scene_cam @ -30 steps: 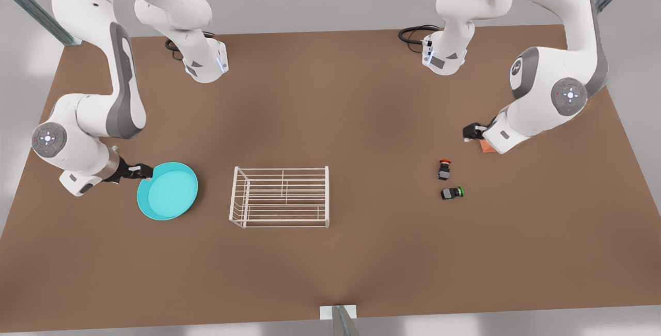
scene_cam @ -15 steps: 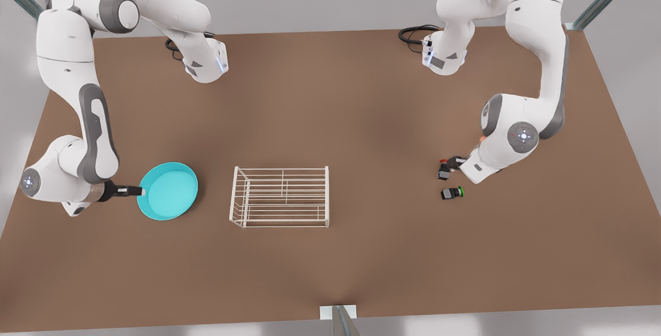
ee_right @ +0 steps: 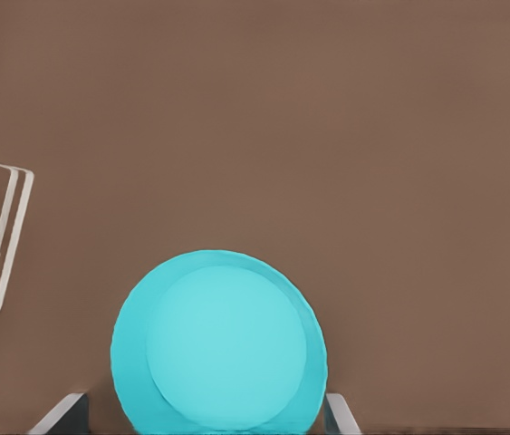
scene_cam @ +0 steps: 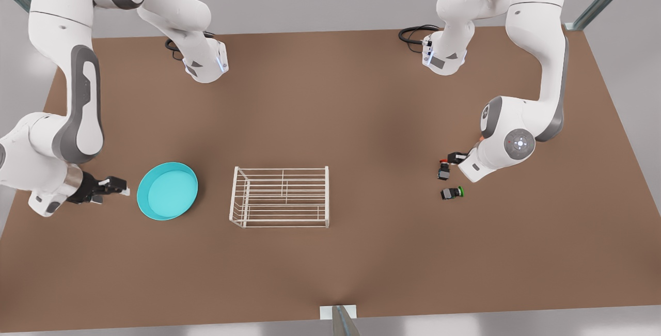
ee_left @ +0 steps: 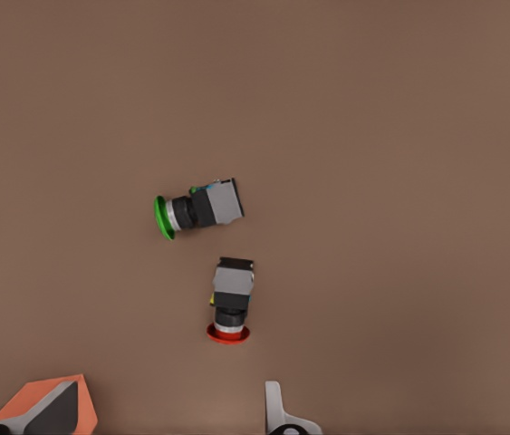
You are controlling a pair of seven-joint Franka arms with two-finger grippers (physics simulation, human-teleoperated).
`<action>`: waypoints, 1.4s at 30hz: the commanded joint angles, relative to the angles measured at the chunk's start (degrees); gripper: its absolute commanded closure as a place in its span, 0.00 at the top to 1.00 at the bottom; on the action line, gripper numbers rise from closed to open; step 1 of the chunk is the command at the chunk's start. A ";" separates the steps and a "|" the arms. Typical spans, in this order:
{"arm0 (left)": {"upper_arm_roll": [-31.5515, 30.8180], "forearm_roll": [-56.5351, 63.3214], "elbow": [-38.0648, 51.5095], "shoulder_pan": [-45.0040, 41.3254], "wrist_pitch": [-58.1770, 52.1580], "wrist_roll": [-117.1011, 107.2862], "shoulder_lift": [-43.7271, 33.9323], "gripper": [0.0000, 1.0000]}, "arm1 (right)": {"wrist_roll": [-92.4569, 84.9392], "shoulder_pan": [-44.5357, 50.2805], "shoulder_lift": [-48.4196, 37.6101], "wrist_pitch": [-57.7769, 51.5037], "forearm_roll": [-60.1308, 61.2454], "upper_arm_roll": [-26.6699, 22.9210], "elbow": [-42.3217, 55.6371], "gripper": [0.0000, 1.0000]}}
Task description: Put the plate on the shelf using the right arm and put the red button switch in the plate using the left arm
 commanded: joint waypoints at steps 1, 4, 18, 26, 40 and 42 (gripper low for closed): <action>-0.05 0.08 -0.01 0.00 0.62 -0.07 -0.05 1.00 | 1.21 -0.58 2.40 -10.88 -0.77 -0.34 0.55 0.96; -0.05 0.43 1.13 -0.17 0.70 -0.16 0.56 1.00 | -2.13 -6.91 12.60 -6.21 0.55 -0.43 0.55 0.95; -0.05 0.43 1.04 -0.17 1.67 -0.07 1.79 1.00 | -2.39 -9.55 15.15 11.54 5.82 -0.16 -4.64 0.92; -0.05 0.43 1.13 -0.17 2.55 -0.16 2.06 1.00 | 1.21 -8.23 16.73 12.86 6.09 -0.16 -5.78 0.81; -0.32 4.21 -9.15 -0.88 14.24 0.46 2.41 1.00 | 0.33 -7.70 19.45 12.51 5.65 -0.25 -5.34 0.49; -0.14 4.21 -9.07 -0.61 16.26 0.46 4.34 1.00 | -0.46 -7.70 19.45 12.51 5.65 -0.34 -5.34 0.38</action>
